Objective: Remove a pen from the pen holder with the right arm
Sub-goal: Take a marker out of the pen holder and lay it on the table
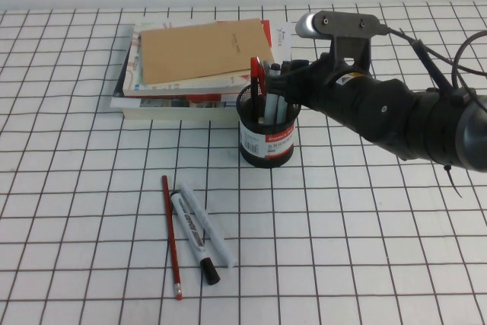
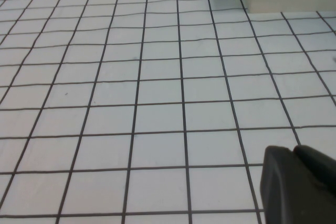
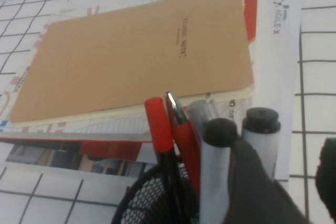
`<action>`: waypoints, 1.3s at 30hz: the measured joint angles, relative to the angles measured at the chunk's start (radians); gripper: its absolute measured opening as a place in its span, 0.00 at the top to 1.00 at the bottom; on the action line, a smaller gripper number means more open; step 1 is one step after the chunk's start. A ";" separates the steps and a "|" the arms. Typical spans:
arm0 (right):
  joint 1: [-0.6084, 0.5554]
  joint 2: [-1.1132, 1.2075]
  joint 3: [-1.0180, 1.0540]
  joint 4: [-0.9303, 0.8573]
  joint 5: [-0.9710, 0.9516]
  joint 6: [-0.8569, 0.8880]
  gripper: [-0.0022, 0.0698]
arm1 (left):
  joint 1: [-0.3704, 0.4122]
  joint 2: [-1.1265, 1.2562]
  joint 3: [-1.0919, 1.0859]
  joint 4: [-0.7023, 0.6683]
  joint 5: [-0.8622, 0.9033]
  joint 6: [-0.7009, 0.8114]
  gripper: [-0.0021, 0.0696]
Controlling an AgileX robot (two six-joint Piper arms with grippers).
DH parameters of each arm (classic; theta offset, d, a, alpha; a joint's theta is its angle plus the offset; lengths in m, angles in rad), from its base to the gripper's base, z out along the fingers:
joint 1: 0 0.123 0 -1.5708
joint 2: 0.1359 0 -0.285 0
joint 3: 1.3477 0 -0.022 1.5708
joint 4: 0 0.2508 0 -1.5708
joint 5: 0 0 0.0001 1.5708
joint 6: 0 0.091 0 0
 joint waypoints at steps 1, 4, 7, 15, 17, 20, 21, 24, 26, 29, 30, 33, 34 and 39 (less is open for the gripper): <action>0.000 0.000 0.000 0.000 -0.004 0.000 0.61 | 0.000 0.000 0.000 0.000 0.000 0.000 0.98; -0.004 0.005 0.000 0.004 -0.010 0.000 0.61 | 0.000 0.000 0.000 0.000 0.000 0.000 0.98; -0.007 0.017 0.000 0.007 -0.011 0.000 0.61 | 0.000 0.000 0.000 0.000 0.000 0.000 0.98; -0.007 0.021 -0.016 0.015 -0.005 0.000 0.61 | 0.000 0.000 0.000 0.000 0.000 0.000 0.98; -0.007 0.022 -0.022 0.017 -0.001 0.000 0.61 | 0.000 0.000 0.000 0.000 0.000 0.000 0.98; -0.007 0.024 -0.033 0.018 0.001 0.000 0.61 | 0.000 0.000 0.000 0.000 0.000 0.000 0.98; -0.007 0.028 -0.040 0.018 0.003 0.000 0.61 | 0.000 0.000 0.000 0.000 0.000 0.000 0.98; -0.007 0.038 -0.048 0.021 0.011 0.000 0.61 | 0.000 0.000 0.000 0.000 0.000 0.000 0.98; -0.007 0.042 -0.048 0.031 0.017 0.000 0.61 | 0.000 0.000 0.000 0.000 0.000 0.000 0.98; -0.007 0.049 -0.048 0.042 0.017 0.000 0.61 | 0.000 0.000 0.000 0.000 0.000 0.000 0.98; -0.007 0.050 -0.048 0.044 0.017 0.000 0.61 | 0.000 0.000 0.000 0.000 0.000 0.000 0.98; -0.007 0.052 -0.050 0.045 0.017 -0.017 0.61 | 0.000 0.000 0.000 0.000 0.000 0.000 0.98; -0.007 0.052 -0.050 0.045 0.017 -0.022 0.61 | 0.000 0.000 0.000 0.000 0.000 0.000 0.98; -0.007 0.052 -0.050 0.045 0.015 -0.030 0.61 | 0.000 0.000 0.000 0.000 0.000 0.000 0.98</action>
